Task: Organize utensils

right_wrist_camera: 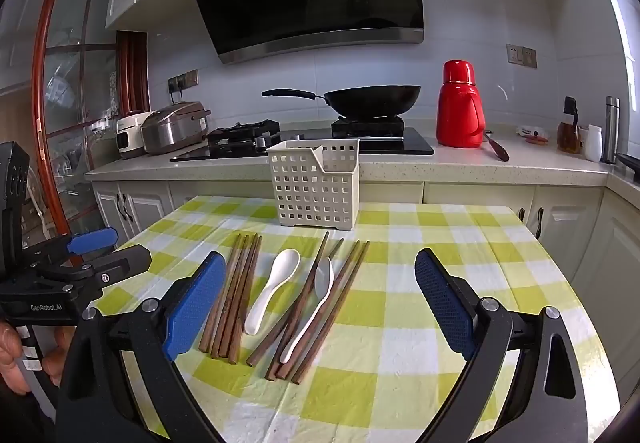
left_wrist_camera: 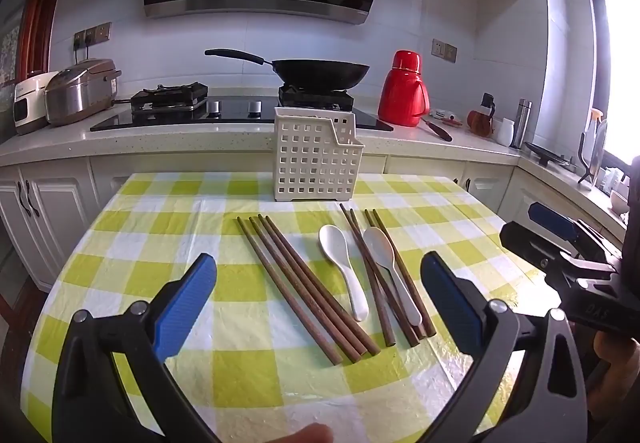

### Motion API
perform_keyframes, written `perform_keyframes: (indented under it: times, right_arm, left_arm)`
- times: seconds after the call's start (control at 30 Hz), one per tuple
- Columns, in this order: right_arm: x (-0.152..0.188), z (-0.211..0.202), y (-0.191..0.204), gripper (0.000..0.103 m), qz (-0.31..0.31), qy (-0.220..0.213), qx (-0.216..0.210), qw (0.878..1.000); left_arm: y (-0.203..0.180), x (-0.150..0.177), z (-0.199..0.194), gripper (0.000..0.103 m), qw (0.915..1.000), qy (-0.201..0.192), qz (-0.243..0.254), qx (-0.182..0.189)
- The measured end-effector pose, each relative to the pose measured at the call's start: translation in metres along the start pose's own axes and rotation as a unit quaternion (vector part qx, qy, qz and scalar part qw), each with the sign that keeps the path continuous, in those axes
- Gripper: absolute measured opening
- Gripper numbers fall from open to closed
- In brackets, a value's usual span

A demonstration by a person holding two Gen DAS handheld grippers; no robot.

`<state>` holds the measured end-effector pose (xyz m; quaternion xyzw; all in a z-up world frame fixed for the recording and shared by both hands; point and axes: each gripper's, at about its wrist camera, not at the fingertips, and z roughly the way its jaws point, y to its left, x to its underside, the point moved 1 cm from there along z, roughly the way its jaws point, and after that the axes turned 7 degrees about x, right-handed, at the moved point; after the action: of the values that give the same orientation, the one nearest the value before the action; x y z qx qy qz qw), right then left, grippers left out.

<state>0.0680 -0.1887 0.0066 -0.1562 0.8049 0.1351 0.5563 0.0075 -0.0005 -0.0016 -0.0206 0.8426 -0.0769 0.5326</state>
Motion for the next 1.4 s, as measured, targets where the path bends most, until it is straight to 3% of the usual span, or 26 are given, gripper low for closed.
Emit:
perform_keyframes:
  times: [1.4]
  right_arm:
    - [0.0,-0.0007,-0.0015,0.089,0.002,-0.002,0.003,1.0]
  left_arm:
    - [-0.0001,-0.0008,0.0003,0.098,1.0,-0.001,-0.002,0.001]
